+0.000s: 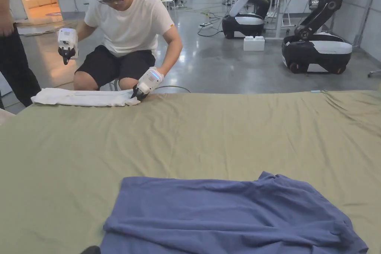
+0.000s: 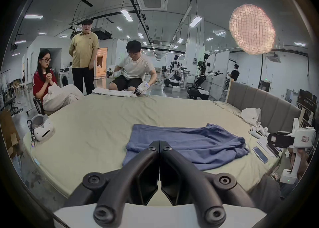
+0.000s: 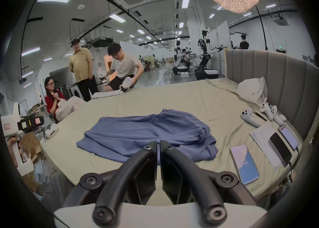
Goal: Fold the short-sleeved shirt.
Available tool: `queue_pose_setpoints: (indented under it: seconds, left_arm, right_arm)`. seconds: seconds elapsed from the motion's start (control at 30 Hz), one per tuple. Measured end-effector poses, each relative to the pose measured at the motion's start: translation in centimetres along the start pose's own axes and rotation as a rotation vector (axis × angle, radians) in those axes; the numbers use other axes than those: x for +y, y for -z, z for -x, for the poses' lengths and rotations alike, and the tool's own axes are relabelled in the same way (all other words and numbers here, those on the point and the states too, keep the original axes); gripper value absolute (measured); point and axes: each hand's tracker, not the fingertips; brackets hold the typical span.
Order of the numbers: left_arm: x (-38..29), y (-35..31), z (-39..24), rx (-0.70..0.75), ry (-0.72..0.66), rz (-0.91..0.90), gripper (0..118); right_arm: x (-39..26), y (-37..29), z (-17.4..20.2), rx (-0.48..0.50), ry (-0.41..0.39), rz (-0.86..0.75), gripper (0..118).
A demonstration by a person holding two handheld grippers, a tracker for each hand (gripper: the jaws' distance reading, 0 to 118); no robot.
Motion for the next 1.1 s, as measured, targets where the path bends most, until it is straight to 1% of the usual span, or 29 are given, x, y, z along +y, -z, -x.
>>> queue_pose_setpoints:
  seconds: [0.03,0.13,0.27,0.37,0.4,0.43,0.47,0.5,0.53,0.57,0.7,0.8,0.87,0.9,0.93,0.97,1.0,1.03,1.07,1.1]
  left_arm:
    - [-0.3,-0.5,-0.2,-0.041,0.007,0.017,0]
    - [-1.0,-1.0,0.0,-0.085,-0.001,0.046,0]
    - [-1.5,-0.6,0.0,-0.059,0.042,0.068,0]
    - [-1.1,1.1,1.1,-0.050,0.008,0.068,0]
    - [-1.1,2.5,1.8,-0.034,-0.021,0.112,0]
    - [-1.3,3.9,2.4,-0.025,-0.036,0.143,10]
    - [-1.8,5.4,3.2,-0.005,-0.057,0.141,30]
    - [-2.2,7.4,4.4,-0.035,-0.078,0.155,43]
    - [-2.7,9.3,5.3,-0.058,-0.096,0.182,47]
    - [-3.4,11.8,6.2,-0.070,-0.137,0.237,47]
    - [-6.4,19.9,9.1,0.067,-0.195,0.392,47]
    - [-8.4,24.0,10.2,0.138,-0.191,0.493,46]
    - [-9.3,25.6,10.6,0.152,-0.193,0.547,44]
    - [-9.4,25.5,10.2,0.137,-0.188,0.522,37]
    - [-9.1,25.2,9.8,0.145,-0.169,0.507,24]
    - [-8.8,25.2,9.2,0.145,-0.151,0.505,6]
    - [-8.6,25.3,8.7,0.099,-0.136,0.509,6]
    - [-8.8,25.2,7.9,0.086,-0.107,0.537,6]
    - [-9.0,25.6,7.3,0.119,-0.047,0.555,5]
    - [-9.3,26.0,7.1,0.131,-0.010,0.562,5]
  right_arm:
    - [-0.2,-0.3,0.4,-0.002,-0.004,-0.006,0]
    - [-0.3,-0.6,0.7,-0.002,-0.026,-0.002,0]
    - [-0.1,-0.4,0.5,0.003,-0.006,0.002,0]
    - [-0.2,-0.3,0.5,0.003,0.000,0.014,0]
    - [-0.3,-0.3,0.5,0.003,0.000,0.018,0]
    - [-0.3,-0.4,0.6,0.007,0.002,0.029,0]
    - [-0.5,-0.5,0.5,0.011,0.005,0.033,0]
    - [-0.7,-0.6,0.5,0.015,0.014,0.037,0]
    - [-0.9,-0.5,0.3,0.022,0.023,0.043,0]
    - [-1.1,-0.6,0.1,0.020,0.032,0.050,0]
    - [-2.2,-0.7,-0.6,-0.009,0.050,0.097,0]
    - [-3.0,-1.0,-1.4,-0.041,0.044,0.139,0]
    - [-3.4,-1.2,-2.1,-0.064,0.050,0.164,0]
    - [-3.6,-1.1,-2.5,-0.077,0.059,0.176,0]
    - [-3.8,-1.0,-2.8,-0.085,0.069,0.184,0]
    - [-3.5,-1.0,-3.0,-0.084,0.078,0.194,0]
    - [-3.5,-0.8,-3.2,-0.084,0.090,0.200,0]
    - [-3.5,-0.4,-3.4,-0.087,0.102,0.206,0]
    - [-3.4,0.3,-3.6,-0.090,0.110,0.211,0]
    - [-3.0,1.2,-4.0,-0.089,0.111,0.217,3]
